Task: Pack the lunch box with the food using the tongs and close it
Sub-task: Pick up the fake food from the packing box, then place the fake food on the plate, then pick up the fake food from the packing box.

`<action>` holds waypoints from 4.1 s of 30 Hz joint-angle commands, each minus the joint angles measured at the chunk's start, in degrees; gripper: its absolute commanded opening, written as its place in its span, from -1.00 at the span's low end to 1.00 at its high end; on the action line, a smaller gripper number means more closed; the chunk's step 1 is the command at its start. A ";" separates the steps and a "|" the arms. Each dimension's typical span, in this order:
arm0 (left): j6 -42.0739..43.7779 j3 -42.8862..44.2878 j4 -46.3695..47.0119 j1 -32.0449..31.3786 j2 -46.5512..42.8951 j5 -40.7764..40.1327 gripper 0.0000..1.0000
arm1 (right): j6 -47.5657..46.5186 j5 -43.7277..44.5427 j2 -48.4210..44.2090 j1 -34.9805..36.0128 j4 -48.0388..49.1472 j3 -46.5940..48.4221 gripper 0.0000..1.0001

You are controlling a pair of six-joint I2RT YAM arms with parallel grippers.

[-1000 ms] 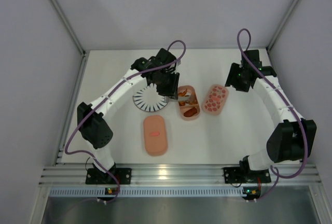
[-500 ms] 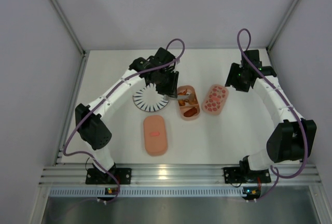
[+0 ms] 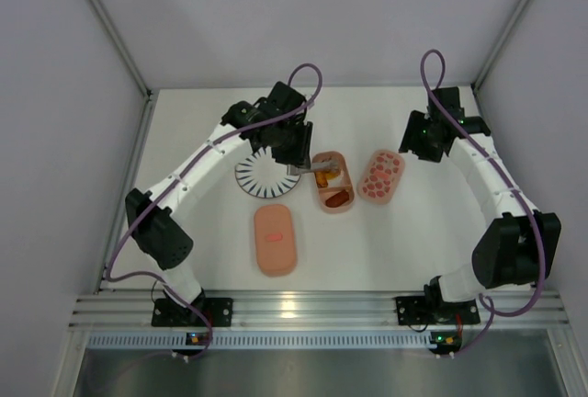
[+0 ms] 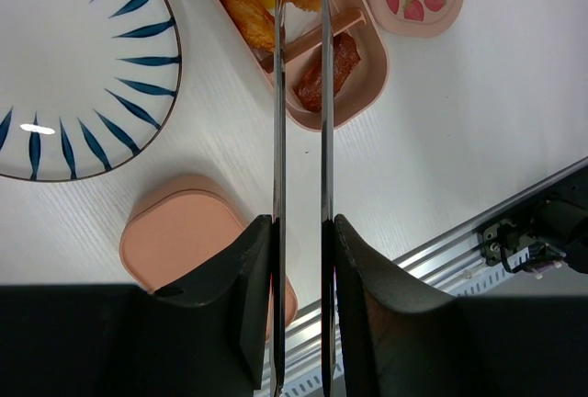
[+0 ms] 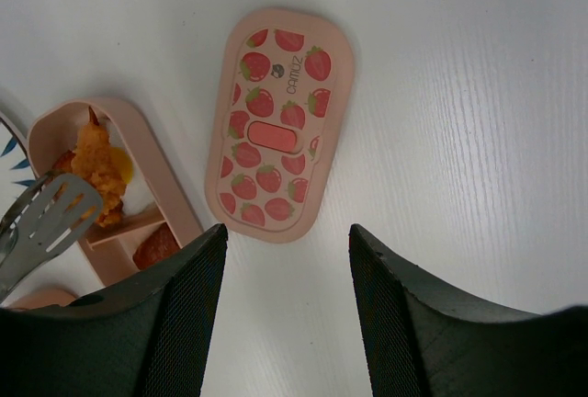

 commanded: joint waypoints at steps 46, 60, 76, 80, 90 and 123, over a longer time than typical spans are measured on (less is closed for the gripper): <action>-10.38 -19.18 3.04 6.02 -18.14 -17.73 -0.44 | -0.15 -0.68 1.18 0.97 -1.96 5.99 0.10; -9.33 -14.08 0.66 6.02 -16.56 -19.05 -0.15 | 0.02 -0.60 1.71 0.97 -1.70 6.08 0.10; -6.08 -4.75 -1.54 5.85 -15.41 -11.26 -0.14 | 0.20 -0.51 1.89 1.05 -2.75 7.75 0.10; -3.18 -5.10 0.48 4.88 -15.94 -3.53 -0.15 | 0.29 -0.51 1.80 1.06 -3.19 8.01 0.10; 3.15 -3.88 1.28 1.89 -15.85 5.81 -0.14 | 0.46 -0.16 1.27 1.32 -3.63 7.66 0.11; 11.42 -6.86 -0.39 -4.79 -10.05 3.71 -0.14 | 0.11 0.11 0.74 1.32 -2.58 5.47 0.10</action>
